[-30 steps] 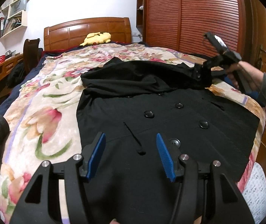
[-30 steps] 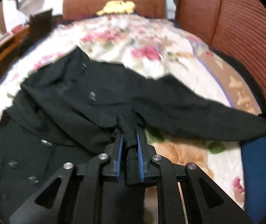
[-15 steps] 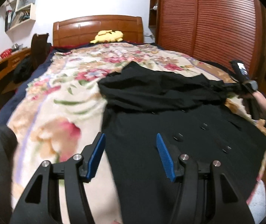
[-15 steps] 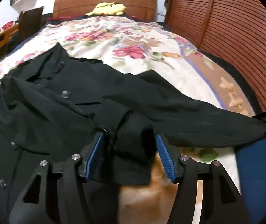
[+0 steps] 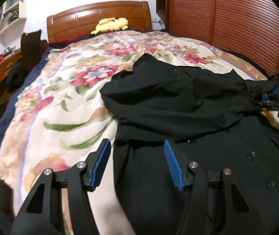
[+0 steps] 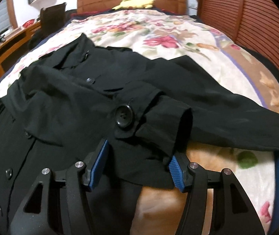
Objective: Fold large clothes
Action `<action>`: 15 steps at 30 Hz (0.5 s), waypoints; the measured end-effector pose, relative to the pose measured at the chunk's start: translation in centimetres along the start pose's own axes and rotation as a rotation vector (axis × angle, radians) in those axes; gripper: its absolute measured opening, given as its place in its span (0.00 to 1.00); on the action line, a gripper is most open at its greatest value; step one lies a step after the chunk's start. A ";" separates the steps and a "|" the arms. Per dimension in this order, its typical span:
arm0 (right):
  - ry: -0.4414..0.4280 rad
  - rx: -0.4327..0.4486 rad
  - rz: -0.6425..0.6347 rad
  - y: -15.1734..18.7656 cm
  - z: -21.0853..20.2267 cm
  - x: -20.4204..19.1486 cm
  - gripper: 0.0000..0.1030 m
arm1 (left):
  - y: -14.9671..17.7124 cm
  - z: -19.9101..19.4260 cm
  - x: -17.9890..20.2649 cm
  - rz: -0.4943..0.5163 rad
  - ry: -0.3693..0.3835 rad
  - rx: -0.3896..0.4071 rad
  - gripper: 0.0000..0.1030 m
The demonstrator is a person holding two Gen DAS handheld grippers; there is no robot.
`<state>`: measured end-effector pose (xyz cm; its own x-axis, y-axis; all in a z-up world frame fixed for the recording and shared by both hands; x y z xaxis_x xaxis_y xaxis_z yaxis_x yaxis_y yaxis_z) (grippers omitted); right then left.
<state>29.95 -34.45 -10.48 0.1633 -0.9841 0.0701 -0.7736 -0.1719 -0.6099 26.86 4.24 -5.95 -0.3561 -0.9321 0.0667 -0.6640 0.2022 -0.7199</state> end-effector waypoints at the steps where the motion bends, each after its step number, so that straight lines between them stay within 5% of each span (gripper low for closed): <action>1: -0.004 -0.002 -0.006 0.1 0.2 -0.1 0.58 | -0.2 0.8 -0.1 -0.002 0.003 -0.013 0.54; 8: -0.038 -0.013 -0.029 0.8 0.7 0.0 0.54 | -0.5 6.2 -1.3 -0.001 -0.019 -0.098 0.54; 13: -0.076 0.007 -0.072 0.8 -0.1 -0.8 0.15 | 0.3 8.9 -2.5 -0.014 -0.036 -0.158 0.54; 15: -0.084 0.017 -0.089 0.7 -0.7 -1.4 0.11 | 0.2 9.4 -2.6 -0.014 -0.037 -0.159 0.43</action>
<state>28.71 -33.20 -10.46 0.2826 -0.9574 0.0587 -0.7434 -0.2572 -0.6174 33.83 3.89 -12.78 -0.3237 -0.9449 0.0488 -0.7653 0.2312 -0.6007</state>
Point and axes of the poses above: each gripper's, at about its wrist camera, not at the fingertips, and z roughly the way its jaws point, x to its right, y to its underside, the point moved 10 cm from there along z, roughly the way its jaws point, and after that the axes turned 4 degrees about y, right-handed, at the moved point
